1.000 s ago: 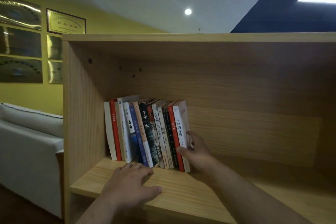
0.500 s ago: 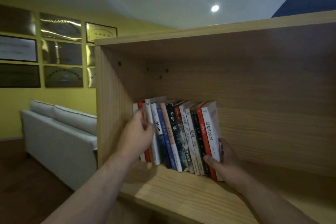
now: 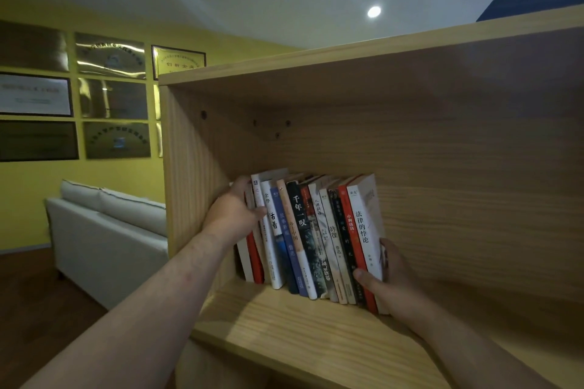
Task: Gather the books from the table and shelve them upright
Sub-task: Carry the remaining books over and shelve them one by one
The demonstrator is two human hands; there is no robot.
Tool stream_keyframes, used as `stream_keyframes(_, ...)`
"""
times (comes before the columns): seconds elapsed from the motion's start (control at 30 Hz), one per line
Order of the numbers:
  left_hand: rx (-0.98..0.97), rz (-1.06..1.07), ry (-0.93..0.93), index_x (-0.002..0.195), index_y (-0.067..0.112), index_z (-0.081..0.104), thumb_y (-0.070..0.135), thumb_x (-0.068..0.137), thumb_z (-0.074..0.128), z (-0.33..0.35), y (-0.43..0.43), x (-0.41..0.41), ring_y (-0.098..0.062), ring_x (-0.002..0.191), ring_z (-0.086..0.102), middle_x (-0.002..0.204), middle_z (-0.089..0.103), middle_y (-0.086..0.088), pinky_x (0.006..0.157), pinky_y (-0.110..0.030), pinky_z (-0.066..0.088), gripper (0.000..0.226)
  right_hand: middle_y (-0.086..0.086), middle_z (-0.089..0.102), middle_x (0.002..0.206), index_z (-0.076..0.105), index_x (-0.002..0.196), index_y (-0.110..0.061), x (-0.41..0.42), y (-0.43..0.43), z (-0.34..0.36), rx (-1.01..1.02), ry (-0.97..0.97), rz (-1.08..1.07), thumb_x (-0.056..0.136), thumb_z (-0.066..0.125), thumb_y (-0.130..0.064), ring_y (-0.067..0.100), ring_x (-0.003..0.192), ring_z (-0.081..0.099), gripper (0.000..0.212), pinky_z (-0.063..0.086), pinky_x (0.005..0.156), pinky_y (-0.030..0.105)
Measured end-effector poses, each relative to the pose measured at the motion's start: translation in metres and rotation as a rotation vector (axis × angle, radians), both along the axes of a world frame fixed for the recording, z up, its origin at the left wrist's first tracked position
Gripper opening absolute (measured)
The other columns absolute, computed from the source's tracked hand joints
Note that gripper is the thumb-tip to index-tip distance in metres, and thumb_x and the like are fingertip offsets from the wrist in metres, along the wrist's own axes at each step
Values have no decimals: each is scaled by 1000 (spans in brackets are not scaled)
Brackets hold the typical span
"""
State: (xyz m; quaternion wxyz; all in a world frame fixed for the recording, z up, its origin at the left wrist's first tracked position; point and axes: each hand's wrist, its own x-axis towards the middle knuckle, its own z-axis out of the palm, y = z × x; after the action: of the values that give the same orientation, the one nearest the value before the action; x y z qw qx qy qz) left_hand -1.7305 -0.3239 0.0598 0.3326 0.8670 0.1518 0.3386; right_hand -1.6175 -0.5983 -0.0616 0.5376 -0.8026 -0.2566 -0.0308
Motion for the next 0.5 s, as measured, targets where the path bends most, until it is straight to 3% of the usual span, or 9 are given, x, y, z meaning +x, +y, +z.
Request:
stream_keyframes(0.07, 28, 56, -54, 127, 31, 46, 28, 85, 75, 0, -2, -2, -23, 96, 67, 118, 57, 0, 80, -42, 62, 50, -10, 56, 138, 30, 147, -46, -1, 0, 1, -13, 7, -2, 53, 75, -80, 16, 125, 57, 110, 53, 102, 49)
stream_keyframes(0.2, -27, 51, -197, 119, 24, 50, 20, 90, 70, -5, -9, -2, -18, 83, 70, 103, 68, 0, 70, -41, 63, 36, -8, 54, 137, 30, 148, -43, -4, -1, 4, -34, 3, -24, 56, 73, -75, 16, 125, 56, 107, 53, 102, 48)
stream_keyframes(0.33, -59, 96, -286, 117, 26, 55, 14, 92, 65, 0, -12, -7, -13, 82, 67, 90, 63, 11, 65, -33, 59, 29, -11, 56, 136, 33, 146, -45, -6, -1, 5, -40, 6, -23, 53, 75, -81, 15, 124, 57, 108, 54, 101, 47)
stream_keyframes(0.5, -33, 144, -336, 129, 25, 52, 16, 94, 64, -2, -9, -25, -14, 87, 61, 104, 58, 8, 66, -31, 57, 38, -10, 54, 139, 29, 148, -46, -2, -1, 1, -31, 4, -28, 43, 69, -91, 15, 126, 56, 121, 52, 104, 48)
